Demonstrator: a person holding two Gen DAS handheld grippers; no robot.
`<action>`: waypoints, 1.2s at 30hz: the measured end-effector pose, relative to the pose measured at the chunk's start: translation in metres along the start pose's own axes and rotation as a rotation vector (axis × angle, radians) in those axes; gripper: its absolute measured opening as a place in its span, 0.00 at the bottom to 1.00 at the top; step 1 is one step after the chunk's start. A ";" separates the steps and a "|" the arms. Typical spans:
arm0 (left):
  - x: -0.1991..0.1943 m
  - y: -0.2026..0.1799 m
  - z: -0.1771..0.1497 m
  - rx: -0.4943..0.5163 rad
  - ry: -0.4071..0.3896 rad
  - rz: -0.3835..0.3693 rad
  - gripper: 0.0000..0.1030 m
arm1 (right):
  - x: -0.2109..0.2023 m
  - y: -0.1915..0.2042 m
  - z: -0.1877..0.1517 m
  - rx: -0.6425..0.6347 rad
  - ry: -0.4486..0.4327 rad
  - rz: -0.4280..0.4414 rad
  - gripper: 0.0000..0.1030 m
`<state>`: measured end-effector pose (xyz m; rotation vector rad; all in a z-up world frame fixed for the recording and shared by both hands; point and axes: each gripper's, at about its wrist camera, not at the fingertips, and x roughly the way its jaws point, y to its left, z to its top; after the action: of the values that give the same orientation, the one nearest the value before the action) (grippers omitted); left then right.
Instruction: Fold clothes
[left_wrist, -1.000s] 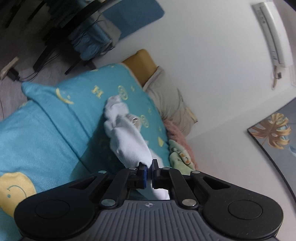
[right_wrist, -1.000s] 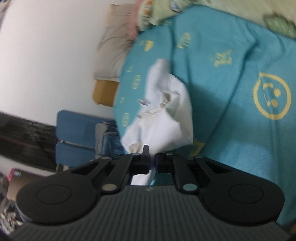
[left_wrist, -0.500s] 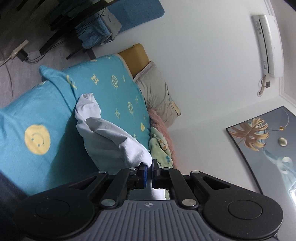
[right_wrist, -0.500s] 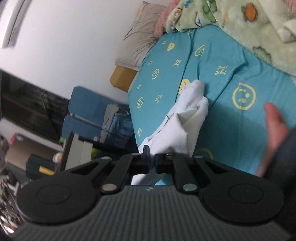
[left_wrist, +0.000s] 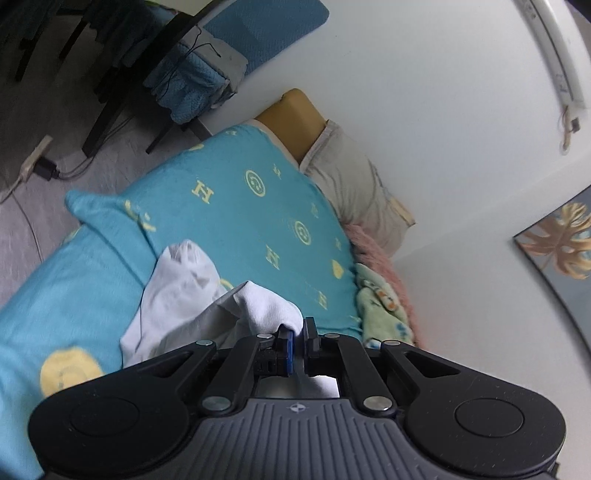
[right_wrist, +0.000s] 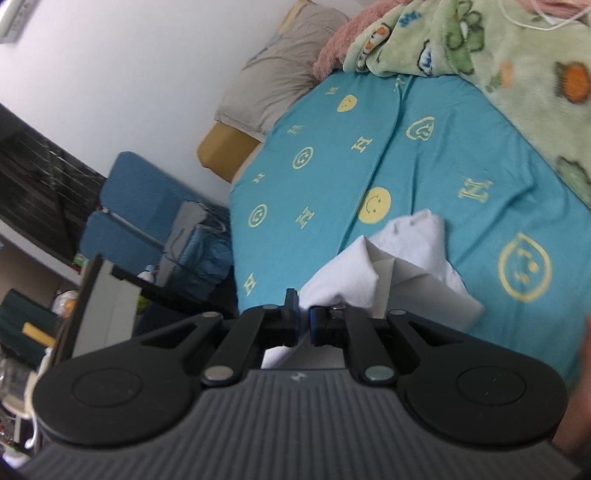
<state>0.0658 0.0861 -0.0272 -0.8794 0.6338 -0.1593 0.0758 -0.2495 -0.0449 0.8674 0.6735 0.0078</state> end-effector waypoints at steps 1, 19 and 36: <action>0.012 -0.004 0.007 0.017 -0.002 0.020 0.05 | 0.011 0.002 0.006 -0.004 0.003 -0.011 0.08; 0.140 0.018 0.024 0.260 0.069 0.171 0.21 | 0.140 -0.031 0.025 -0.102 0.140 -0.042 0.14; 0.148 0.014 -0.015 0.617 0.063 0.214 0.73 | 0.156 -0.003 -0.006 -0.534 0.089 -0.137 0.62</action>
<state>0.1750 0.0285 -0.1119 -0.2110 0.6805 -0.1767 0.1958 -0.2051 -0.1339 0.3076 0.7657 0.0992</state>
